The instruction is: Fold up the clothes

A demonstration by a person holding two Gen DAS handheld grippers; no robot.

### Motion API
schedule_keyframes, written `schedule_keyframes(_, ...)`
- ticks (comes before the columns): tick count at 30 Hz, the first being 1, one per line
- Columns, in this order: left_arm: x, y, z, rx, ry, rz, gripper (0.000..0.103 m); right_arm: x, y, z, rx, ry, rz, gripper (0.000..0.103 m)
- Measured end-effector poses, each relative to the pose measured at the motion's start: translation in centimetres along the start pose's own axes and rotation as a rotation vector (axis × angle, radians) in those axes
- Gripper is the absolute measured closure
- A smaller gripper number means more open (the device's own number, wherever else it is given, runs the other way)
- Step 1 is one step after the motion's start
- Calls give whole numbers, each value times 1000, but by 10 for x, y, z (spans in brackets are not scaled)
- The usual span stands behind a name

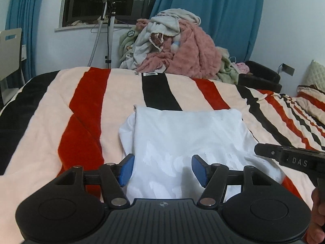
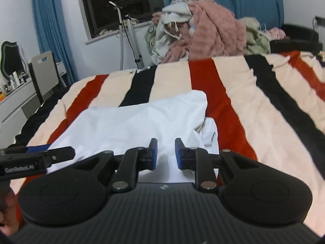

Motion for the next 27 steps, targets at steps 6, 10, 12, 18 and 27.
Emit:
schedule_keyframes(6, -2, -25, 11, 60, 17, 22, 38, -7, -41, 20, 137, -17, 61, 81)
schedule_keyframes(10, -2, -24, 1, 40, 16, -4, 38, -8, -42, 20, 134, -16, 106, 81)
schedule_keyframes(12, -4, -23, -7, 33, 13, -25, 37, -7, -43, 19, 131, -20, 109, 81)
schedule_keyframes(18, -23, -24, -44, 25, -42, -116, 37, -6, -43, 18, 130, -29, 102, 81)
schedule_keyframes(27, -19, -62, -8, 116, -232, -451, 34, -8, -44, 15, 132, -51, 125, 83)
Point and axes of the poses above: each gripper's, at about its wrist camera, not at the fingertips, and z roughly the way its jaws point, x to its left, y to its top, the point moved 9 cm from there along z, roughly the way its jaws point, and after that the axes turned 5 degrees about -y, right-handed, at the moved point
